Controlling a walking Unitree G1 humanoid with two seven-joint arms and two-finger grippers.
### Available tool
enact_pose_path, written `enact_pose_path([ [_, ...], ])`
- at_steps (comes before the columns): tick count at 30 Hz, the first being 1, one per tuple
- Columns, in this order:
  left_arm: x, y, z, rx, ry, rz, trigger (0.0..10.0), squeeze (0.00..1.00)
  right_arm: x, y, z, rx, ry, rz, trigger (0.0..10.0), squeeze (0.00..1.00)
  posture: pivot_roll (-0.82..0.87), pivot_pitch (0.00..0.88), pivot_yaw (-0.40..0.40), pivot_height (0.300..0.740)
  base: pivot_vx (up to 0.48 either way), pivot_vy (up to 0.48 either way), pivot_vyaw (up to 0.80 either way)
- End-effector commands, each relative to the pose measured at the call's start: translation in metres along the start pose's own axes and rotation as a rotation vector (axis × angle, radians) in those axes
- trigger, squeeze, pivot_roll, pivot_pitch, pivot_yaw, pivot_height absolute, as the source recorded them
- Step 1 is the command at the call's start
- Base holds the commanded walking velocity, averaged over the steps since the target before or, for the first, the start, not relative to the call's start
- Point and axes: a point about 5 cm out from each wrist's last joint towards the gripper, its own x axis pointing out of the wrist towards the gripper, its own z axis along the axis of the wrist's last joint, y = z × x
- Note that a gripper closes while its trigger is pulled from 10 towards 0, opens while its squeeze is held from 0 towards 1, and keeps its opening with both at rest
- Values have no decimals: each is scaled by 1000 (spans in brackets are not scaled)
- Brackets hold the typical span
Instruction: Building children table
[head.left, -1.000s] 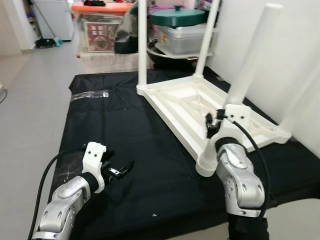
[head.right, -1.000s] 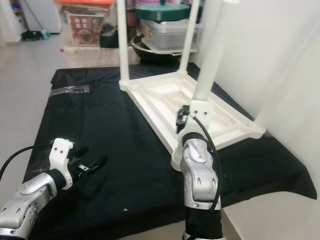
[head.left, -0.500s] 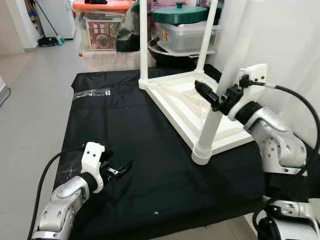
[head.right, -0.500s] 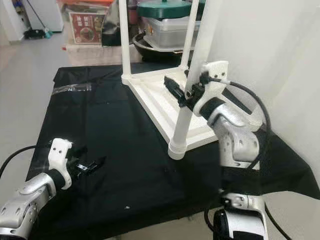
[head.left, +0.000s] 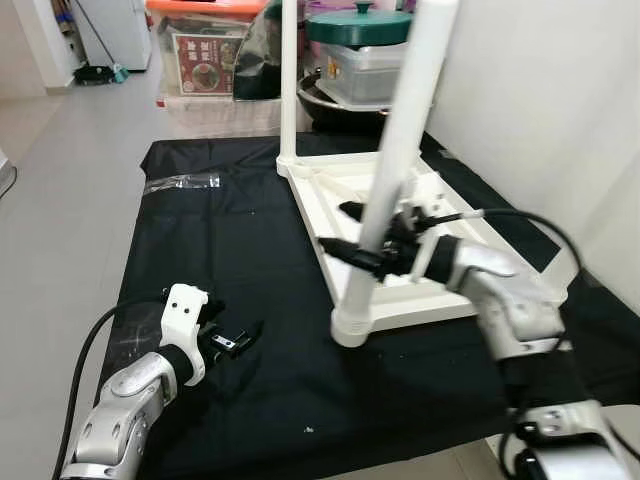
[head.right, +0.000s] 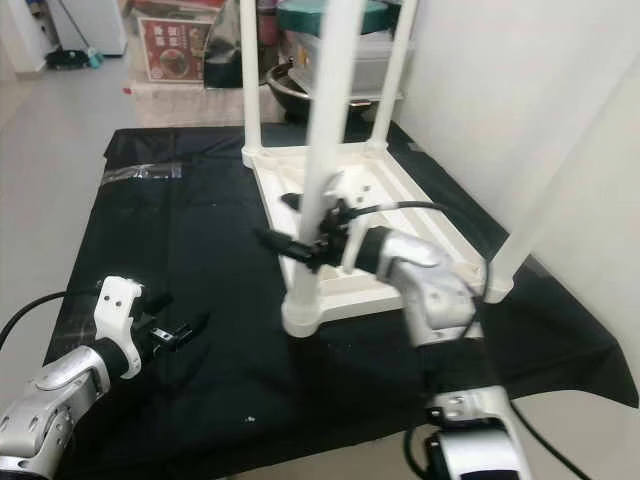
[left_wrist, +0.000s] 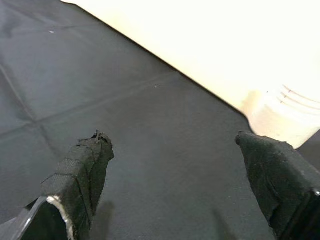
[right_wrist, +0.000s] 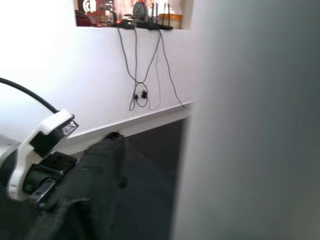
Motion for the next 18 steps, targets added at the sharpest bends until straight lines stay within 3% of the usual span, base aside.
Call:
enact_pose_path([
  [1, -1, -1, 1, 10, 0, -3, 10000, 0, 7, -1, -17, 13, 88, -45, 0, 0, 79, 0, -105, 740, 0, 0, 0],
  [2, 0, -1, 1, 10, -1, -3, 10000, 0, 9, -12, -25, 22, 133, -181, 0, 0, 79, 0, -105, 740, 0, 0, 0],
  [3, 0, -1, 1, 10, -1, -3, 10000, 0, 9, -12, -25, 22, 133, -181, 0, 0, 79, 0, -105, 740, 0, 0, 0],
  [5, 0, 0, 2, 11, -2, -1, 10000, 0, 3, -36, -40, 81, 232, -528, 0, 0, 74, 0, -107, 740, 0, 0, 0],
  [6, -1, 1, 1, 11, -2, 2, 10000, 0, -18, -53, -48, 135, 243, -862, 0, 0, 68, 0, -109, 740, 0, 0, 0],
  [7, -1, 1, 1, 11, -2, 2, 10000, 0, -18, -53, -48, 135, 243, -862, 0, 0, 68, 0, -109, 740, 0, 0, 0],
  [8, -2, 0, 0, 10, -1, 4, 10000, 0, -45, -62, -55, 180, 246, -1163, 0, 0, 66, 0, -109, 740, 0, 0, 0],
  [9, -3, 0, -1, 8, 1, 5, 10000, 0, -67, -62, -63, 209, 258, -1353, 0, 0, 66, 0, -110, 740, 0, 0, 0],
  [10, -3, 0, -1, 8, 1, 5, 10000, 0, -67, -62, -63, 209, 258, -1353, 0, 0, 66, 0, -110, 740, 0, 0, 0],
  [11, -4, -1, -2, 2, 4, 4, 10000, 0, -85, -45, -70, 226, 264, -1486, 0, 0, 62, 0, -101, 740, 0, 0, 0],
  [13, -4, -1, -2, 2, 4, 4, 10000, 0, -85, -45, -70, 226, 264, -1486, 0, 0, 62, 0, -101, 740, 0, 0, 0],
  [14, -4, -3, -4, -3, 10, -2, 10000, 0, -79, -22, -69, 188, 251, -1442, 0, 0, 48, 0, -86, 740, 0, 0, 0],
  [17, -4, -3, -4, -4, 12, -5, 10000, 0, -75, -14, -68, 168, 251, -1411, 0, 0, 48, 0, -86, 740, 0, 0, 0],
  [18, -3, -4, -4, -4, 14, -12, 10000, 0, -66, -8, -68, 196, 237, -1356, 4745, 0, 42, 0, -82, 740, 0, 0, 0],
])
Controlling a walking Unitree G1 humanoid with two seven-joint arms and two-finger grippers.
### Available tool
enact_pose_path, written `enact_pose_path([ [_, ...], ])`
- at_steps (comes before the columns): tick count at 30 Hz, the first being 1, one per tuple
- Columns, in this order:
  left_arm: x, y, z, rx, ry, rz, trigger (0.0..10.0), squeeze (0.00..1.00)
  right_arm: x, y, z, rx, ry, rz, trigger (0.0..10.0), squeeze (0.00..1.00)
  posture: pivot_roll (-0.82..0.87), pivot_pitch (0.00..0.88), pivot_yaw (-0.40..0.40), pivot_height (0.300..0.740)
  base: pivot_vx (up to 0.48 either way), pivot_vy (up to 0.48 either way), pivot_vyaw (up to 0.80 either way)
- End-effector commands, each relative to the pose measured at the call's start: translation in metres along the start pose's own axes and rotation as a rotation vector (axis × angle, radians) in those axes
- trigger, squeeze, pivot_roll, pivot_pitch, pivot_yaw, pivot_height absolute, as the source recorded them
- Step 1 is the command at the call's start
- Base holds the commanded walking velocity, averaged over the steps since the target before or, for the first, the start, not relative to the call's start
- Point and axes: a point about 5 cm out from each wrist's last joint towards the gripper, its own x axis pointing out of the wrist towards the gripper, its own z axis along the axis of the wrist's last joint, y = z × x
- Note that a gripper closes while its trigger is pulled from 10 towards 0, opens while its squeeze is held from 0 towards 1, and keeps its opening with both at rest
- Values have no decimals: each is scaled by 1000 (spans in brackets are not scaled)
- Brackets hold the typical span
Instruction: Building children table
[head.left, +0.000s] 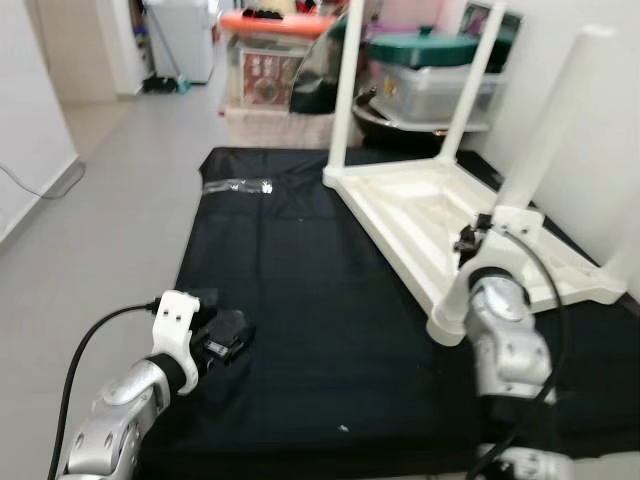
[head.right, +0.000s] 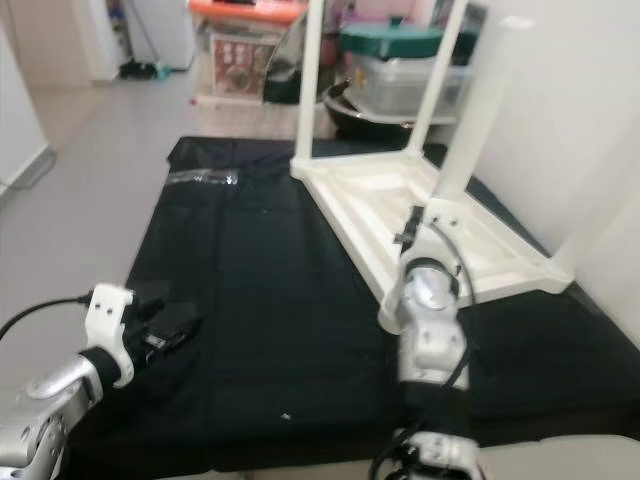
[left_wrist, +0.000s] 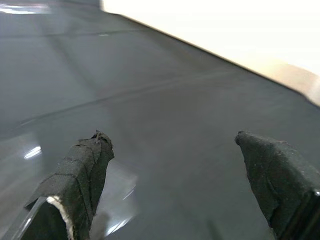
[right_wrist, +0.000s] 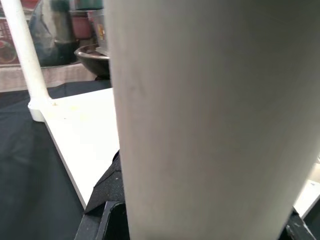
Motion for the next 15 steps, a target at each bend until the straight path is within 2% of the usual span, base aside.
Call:
enact_pose_path([
  [1, 3, -3, 1, 1, 4, -19, 10000, 0, -5, 3, -25, -20, 130, 36, 4745, 0, 42, 0, -82, 740, 0, 0, 0],
  [2, 5, -3, 1, 2, 3, -24, 10000, 0, -8, 13, -17, 17, 80, 110, 10000, 200, 35, 0, -78, 740, 0, 0, 0],
  [3, 7, -3, 3, 4, 0, -26, 10000, 0, -6, 21, -5, 72, 36, 189, 10000, 1000, 34, 0, -77, 740, 0, 0, 0],
  [4, 7, -3, 3, 4, 0, -26, 10000, 0, -6, 21, -5, 72, 36, 189, 10000, 1000, 34, 0, -77, 740, 0, 0, 0],
  [5, 9, -2, 5, 6, -6, -27, 10000, 0, 1, 32, 23, 153, -59, 378, 10000, 1000, 34, 0, -80, 740, 0, 0, 0],
  [6, 9, -1, 6, 7, -8, -27, 10000, 0, 4, 39, 37, 213, -84, 510, 10000, 914, 32, 0, -81, 740, 0, 0, 0],
  [7, 9, -1, 6, 6, -8, -27, 10000, 0, 5, 44, 45, 251, -98, 595, 10000, 914, 32, 0, -81, 740, 0, 0, 0],
  [8, 9, -1, 6, 6, -8, -27, 10000, 0, 5, 44, 45, 251, -98, 595, 10000, 914, 32, 0, -81, 740, 0, 0, 0],
  [9, 8, -1, 5, 6, -9, -26, 10000, 0, 3, 45, 57, 233, -142, 740, 10000, 0, 31, 0, -83, 740, 0, 0, 0],
  [10, 8, -1, 5, 6, -9, -26, 10000, 0, 3, 45, 57, 233, -142, 740, 10000, 0, 31, 0, -83, 740, 0, 0, 0],
  [11, 7, -1, 5, 6, -9, -25, 10000, 0, -3, 45, 65, 214, -166, 815, 10000, 0, 31, 0, -83, 740, 0, 0, 0],
  [12, 7, -1, 5, 6, -9, -25, 10000, 0, -3, 45, 65, 214, -166, 815, 10000, 0, 31, 0, -83, 740, 0, 0, 0],
  [14, 7, -3, 3, 3, -11, -23, 10000, 0, -19, 34, 76, 116, -215, 1115, 10000, 0, 44, 0, -96, 740, 0, 0, 0],
  [15, 7, -3, 3, 2, -12, -21, 10000, 0, -23, 31, 73, 34, -208, 1215, 10000, 0, 44, 0, -96, 740, 0, 0, 0],
])
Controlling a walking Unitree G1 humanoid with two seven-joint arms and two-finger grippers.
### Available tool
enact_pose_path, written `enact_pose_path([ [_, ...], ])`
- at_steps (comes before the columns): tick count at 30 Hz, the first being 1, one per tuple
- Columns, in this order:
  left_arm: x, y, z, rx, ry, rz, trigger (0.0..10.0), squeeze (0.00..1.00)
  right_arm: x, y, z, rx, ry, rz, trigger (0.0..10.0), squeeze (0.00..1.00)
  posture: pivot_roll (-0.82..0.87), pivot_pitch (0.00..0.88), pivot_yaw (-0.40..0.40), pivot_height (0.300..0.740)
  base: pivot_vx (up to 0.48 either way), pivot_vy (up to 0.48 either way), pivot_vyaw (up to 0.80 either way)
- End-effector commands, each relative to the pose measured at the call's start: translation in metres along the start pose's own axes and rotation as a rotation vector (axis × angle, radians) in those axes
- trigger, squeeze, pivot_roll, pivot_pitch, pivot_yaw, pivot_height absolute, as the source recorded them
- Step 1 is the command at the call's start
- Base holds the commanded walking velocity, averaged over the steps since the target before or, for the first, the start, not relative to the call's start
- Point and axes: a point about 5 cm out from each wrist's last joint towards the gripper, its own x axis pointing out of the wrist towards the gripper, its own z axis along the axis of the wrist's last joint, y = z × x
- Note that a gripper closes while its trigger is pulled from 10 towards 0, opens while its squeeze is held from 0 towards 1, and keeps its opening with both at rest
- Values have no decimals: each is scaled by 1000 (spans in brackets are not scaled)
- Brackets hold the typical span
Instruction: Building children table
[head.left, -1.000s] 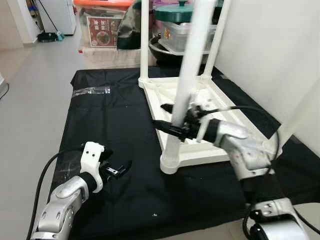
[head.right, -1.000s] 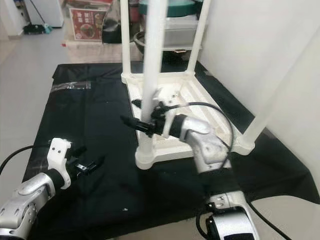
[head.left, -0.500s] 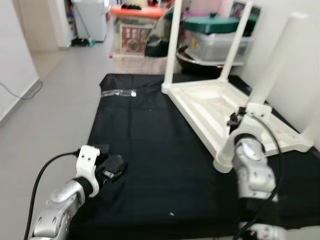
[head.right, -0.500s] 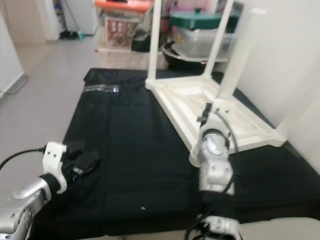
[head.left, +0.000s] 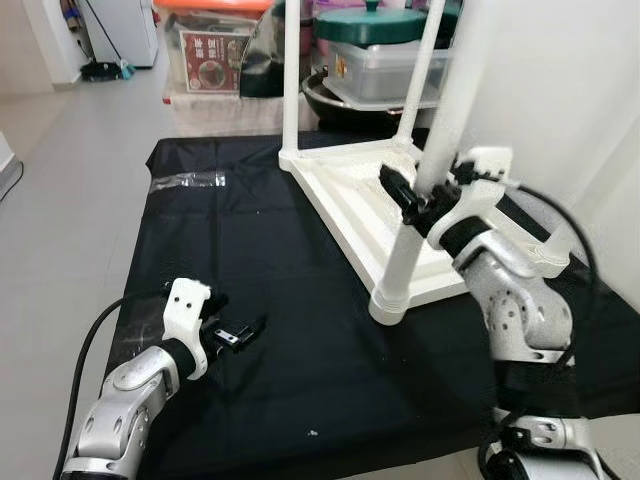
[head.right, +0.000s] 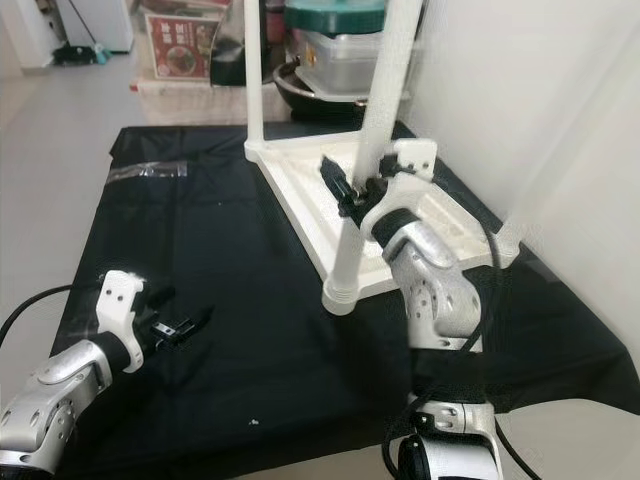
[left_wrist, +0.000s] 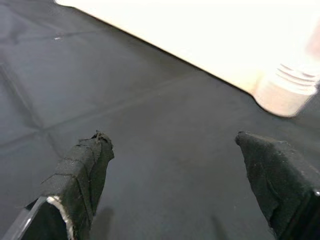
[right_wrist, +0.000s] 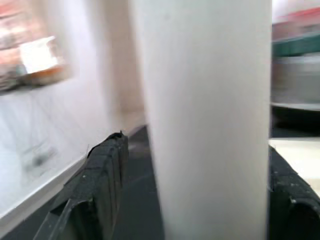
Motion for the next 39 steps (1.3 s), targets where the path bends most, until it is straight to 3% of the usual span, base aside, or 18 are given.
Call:
enact_pose_path([
  [1, -1, -2, -5, -8, 12, 3, 10000, 0, -1, 20, -3, -43, 48, 272, 10000, 0, 44, 0, -96, 740, 0, 0, 0],
  [10, 1, -3, -3, -7, 4, 4, 10000, 0, 10, 46, -43, -6, 173, 531, 10000, 0, 72, 0, -112, 740, 0, 0, 0],
  [11, 1, -2, -2, -7, 2, 6, 10000, 0, 15, 51, -45, 12, 161, 543, 6431, 0, 73, 0, -113, 740, 0, 0, 0],
  [13, 1, -2, -2, -7, 2, 6, 10000, 0, 15, 51, -45, 12, 161, 543, 6431, 0, 73, 0, -113, 740, 0, 0, 0],
  [14, -1, -1, -3, -5, 4, 9, 10000, 0, 20, 58, -48, 11, 158, 540, 4627, 0, 67, 0, -112, 740, 0, 0, 0],
  [15, -2, 0, -3, -6, 6, 12, 10000, 0, 26, 63, -54, 15, 171, 486, 0, 0, 65, 0, -114, 740, 0, 0, 0],
  [19, -2, -1, -5, -8, 8, 14, 10000, 0, 32, 61, -65, -1, 215, 351, 0, 0, 63, 0, -115, 740, 0, 0, 0],
  [20, -2, -2, -5, -11, 8, 14, 10000, 0, 35, 44, -78, -39, 299, 101, 0, 0, 61, 0, -115, 740, 0, 0, 0],
  [21, -2, -2, -5, -11, 8, 14, 10000, 0, 35, 44, -78, -39, 299, 101, 0, 0, 61, 0, -115, 740, 0, 0, 0],
  [23, -2, -2, -6, -13, 8, 18, 10000, 0, 10, -4, -94, -31, 390, -552, 0, 0, 57, 0, -118, 740, 0, 0, 0],
  [25, -2, -2, -6, -13, 8, 18, 10000, 0, 10, -4, -94, -31, 390, -552, 0, 0, 57, 0, -118, 740, 0, 0, 0],
  [27, -3, -2, -7, -14, 11, 22, 10000, 0, -27, -16, -100, 0, 411, -896, 0, 0, 59, 0, -115, 740, 0, 0, 0],
  [30, -4, -2, -7, -14, 12, 22, 10000, 0, -35, -8, -98, -5, 402, -920, 0, 0, 59, 0, -115, 740, 0, 0, 0],
  [31, -4, -2, -7, -15, 13, 20, 10000, 0, -31, 5, -94, -28, 392, -852, 2824, 0, 50, 0, -107, 740, 0, 0, 0],
  [32, -4, -1, -8, -14, 15, 18, 10000, 0, -26, 16, -90, -30, 367, -800, 10000, 0, 43, 0, -103, 740, 0, 0, 0],
  [35, -2, -2, -8, -12, 16, 12, 10000, 0, -8, 27, -76, -2, 267, -646, 10000, 0, 43, 0, -103, 740, 0, 0, 0],
  [36, -1, -2, -7, -11, 14, 11, 10000, 0, -2, 25, -69, -7, 231, -620, 10000, 1000, 45, 0, -106, 740, 0, 0, 0],
  [39, 0, -2, -6, -11, 11, 10, 10000, 0, 7, 16, -55, 12, 185, -574, 10000, 1000, 48, 0, -106, 740, 0, 0, 0],
])
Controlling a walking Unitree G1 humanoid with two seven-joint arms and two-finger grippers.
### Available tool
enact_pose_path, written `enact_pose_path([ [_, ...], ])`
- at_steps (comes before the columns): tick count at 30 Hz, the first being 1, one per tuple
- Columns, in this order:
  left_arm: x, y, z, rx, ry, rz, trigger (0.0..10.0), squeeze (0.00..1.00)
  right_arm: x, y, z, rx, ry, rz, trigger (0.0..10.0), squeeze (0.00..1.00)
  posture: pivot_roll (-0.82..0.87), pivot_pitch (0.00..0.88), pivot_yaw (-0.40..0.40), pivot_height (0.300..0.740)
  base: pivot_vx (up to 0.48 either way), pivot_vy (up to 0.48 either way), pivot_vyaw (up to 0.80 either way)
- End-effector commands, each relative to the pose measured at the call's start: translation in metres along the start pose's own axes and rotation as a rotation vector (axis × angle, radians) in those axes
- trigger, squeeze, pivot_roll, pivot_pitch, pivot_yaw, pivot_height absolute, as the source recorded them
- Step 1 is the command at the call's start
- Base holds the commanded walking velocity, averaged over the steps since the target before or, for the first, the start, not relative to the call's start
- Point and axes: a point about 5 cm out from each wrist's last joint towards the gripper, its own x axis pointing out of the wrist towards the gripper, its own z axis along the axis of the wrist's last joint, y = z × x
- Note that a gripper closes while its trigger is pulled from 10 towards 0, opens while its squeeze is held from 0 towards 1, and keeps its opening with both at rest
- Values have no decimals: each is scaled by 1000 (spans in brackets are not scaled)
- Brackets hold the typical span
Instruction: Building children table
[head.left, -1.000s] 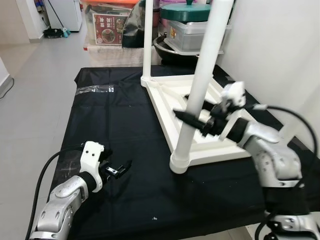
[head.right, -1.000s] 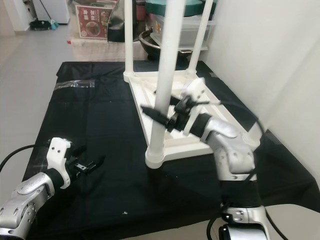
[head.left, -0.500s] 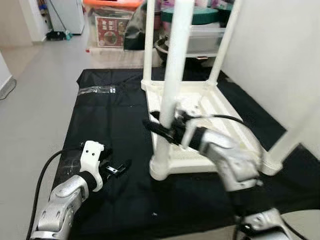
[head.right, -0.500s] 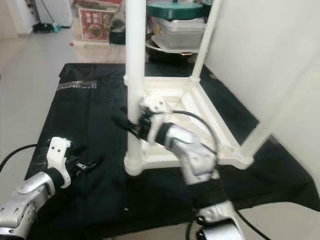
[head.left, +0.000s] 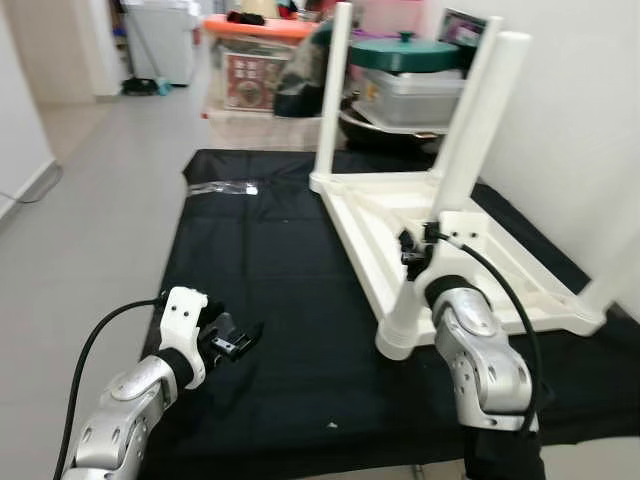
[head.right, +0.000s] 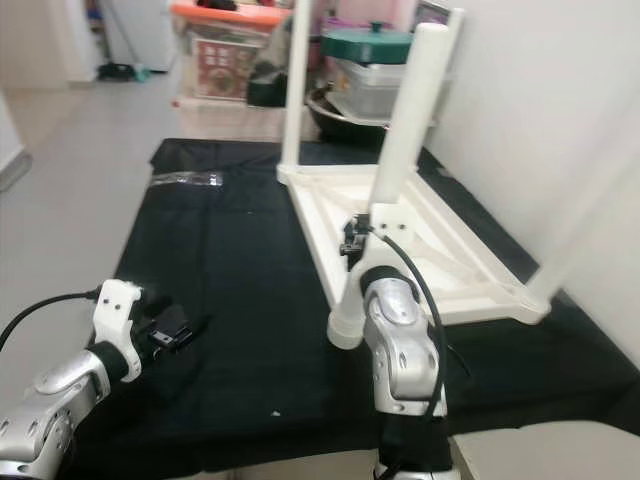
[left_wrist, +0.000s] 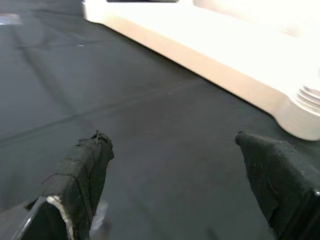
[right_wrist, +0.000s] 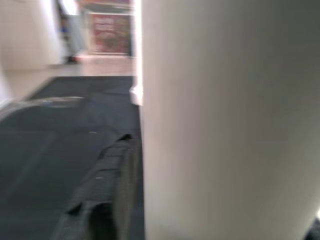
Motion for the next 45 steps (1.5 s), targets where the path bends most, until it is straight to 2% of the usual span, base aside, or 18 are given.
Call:
enact_pose_path([
  [1, 0, -1, -4, -1, 13, -2, 10000, 0, 11, -3, 14, 35, -19, 123, 10000, 0, 48, 0, -106, 740, 0, 0, 0],
  [4, -1, 0, -4, 0, 12, -2, 10000, 0, 16, -5, 32, 57, -55, 295, 10000, 0, 52, 0, -111, 740, 0, 0, 0],
  [6, -3, 0, -5, 3, 13, 3, 10000, 0, 2, -15, 43, 140, -55, 708, 10000, 0, 56, 0, -116, 740, 0, 0, 0],
  [16, -2, 0, -4, 2, 7, 8, 10000, 0, -14, 3, 7, 39, 53, 987, 10000, 0, 75, 0, -124, 740, 0, 0, 0],
  [17, -2, 0, -4, 5, 8, 7, 10000, 0, -13, 10, 2, 55, 59, 1014, 6431, 0, 79, 0, -122, 740, 0, 0, 0],
  [18, -3, 0, -3, 6, 9, 6, 10000, 0, -6, 16, -4, 81, 78, 963, 0, 0, 83, 0, -122, 740, 0, 0, 0],
  [21, -4, 2, -2, 10, 8, 9, 10000, 0, 14, 16, -25, -25, 168, 718, 0, 0, 85, 0, -121, 740, 0, 0, 0],
  [23, -6, 3, -1, 13, 10, 12, 10000, 0, 31, -14, -39, -117, 244, 192, 0, 0, 81, 0, -121, 740, 0, 0, 0],
  [25, -6, 3, -1, 13, 10, 12, 10000, 0, 31, -14, -39, -117, 244, 192, 0, 0, 81, 0, -121, 740, 0, 0, 0],
  [27, -7, 3, -2, 12, 12, 15, 10000, 0, 22, -45, -38, -127, 212, -228, 0, 0, 83, 0, -121, 740, 0, 0, 0],
  [32, -7, 1, -4, 6, 17, 11, 10000, 0, -11, -33, -30, -106, 150, -311, 0, 0, 73, 0, -112, 740, 0, 0, 0],
  [33, -7, 0, -5, 5, 18, 9, 10000, 0, -14, -19, -26, -85, 143, -232, 10000, 0, 68, 0, -110, 740, 0, 0, 0],
  [36, -6, 0, -5, 4, 18, 4, 10000, 0, -13, -6, -18, -52, 103, -140, 10000, 0, 56, 0, -104, 740, 0, 0, 0],
  [37, -5, 0, -4, 4, 18, 0, 10000, 0, -9, 0, -6, -21, 46, -82, 10000, 1000, 53, 0, -101, 740, 0, 0, 0],
  [42, -2, 0, -3, 5, 13, -9, 10000, 0, 9, 0, 23, 28, -57, 100, 10000, 1000, 51, 0, -103, 740, 0, 0, 0],
  [43, -2, 0, -3, 5, 12, -10, 10000, 0, 14, -1, 34, 43, -77, 252, 10000, 0, 52, 0, -105, 740, 0, 0, 0],
  [44, -2, 0, -3, 5, 12, -10, 10000, 0, 14, -1, 34, 43, -77, 252, 10000, 0, 52, 0, -105, 740, 0, 0, 0],
  [45, -2, 0, -3, 5, 10, -10, 10000, 0, 11, -1, 49, 28, -129, 454, 10000, 0, 52, 0, -105, 740, 0, 0, 0],
])
